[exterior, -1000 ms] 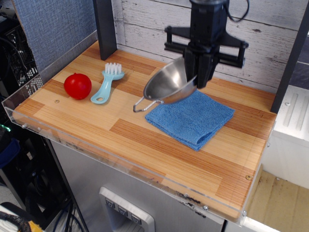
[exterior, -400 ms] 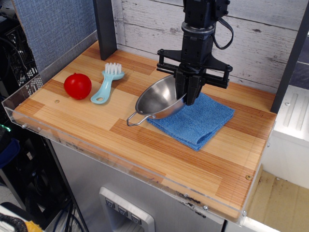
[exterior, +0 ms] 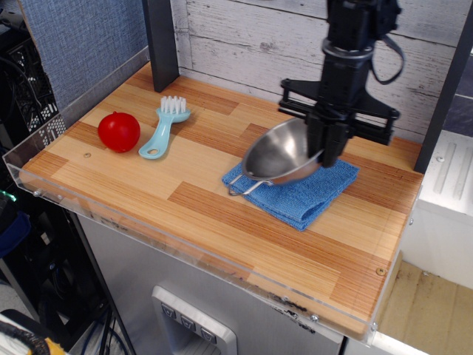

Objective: Place the metal bowl on the blue cloth.

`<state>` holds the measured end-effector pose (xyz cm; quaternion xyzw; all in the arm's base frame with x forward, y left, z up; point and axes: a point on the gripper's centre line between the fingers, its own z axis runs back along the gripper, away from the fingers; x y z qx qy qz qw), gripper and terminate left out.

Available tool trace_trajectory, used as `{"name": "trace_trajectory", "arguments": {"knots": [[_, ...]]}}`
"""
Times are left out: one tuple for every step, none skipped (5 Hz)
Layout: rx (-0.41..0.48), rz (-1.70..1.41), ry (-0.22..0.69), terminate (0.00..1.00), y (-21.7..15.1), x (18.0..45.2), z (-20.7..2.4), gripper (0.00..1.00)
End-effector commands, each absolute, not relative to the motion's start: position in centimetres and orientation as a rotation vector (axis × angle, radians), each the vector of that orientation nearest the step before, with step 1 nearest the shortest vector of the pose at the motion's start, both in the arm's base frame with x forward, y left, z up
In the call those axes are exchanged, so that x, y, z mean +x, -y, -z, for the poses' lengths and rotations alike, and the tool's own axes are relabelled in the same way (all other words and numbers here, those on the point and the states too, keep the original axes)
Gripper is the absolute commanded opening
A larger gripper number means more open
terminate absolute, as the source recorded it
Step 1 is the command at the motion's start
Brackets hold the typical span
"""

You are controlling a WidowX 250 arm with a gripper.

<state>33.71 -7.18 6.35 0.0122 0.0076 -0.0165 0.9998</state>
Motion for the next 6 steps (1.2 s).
{"name": "trace_trajectory", "arguments": {"knots": [[0.039, 0.009, -0.067, 0.00, 6.2, 34.3, -4.2, 0.00], [0.047, -0.035, -0.106, 0.00, 4.1, 34.2, -2.9, 0.00], [0.049, -0.037, -0.139, 0.00, 3.4, 33.9, -2.2, 0.00], [0.014, -0.028, -0.114, 0.00, 3.9, 33.5, -4.0, 1.00], [-0.056, -0.026, -0.010, 0.00, 3.6, 33.5, -8.4, 1.00], [-0.105, -0.013, 0.094, 0.00, 3.3, 33.3, -12.7, 1.00]]}}
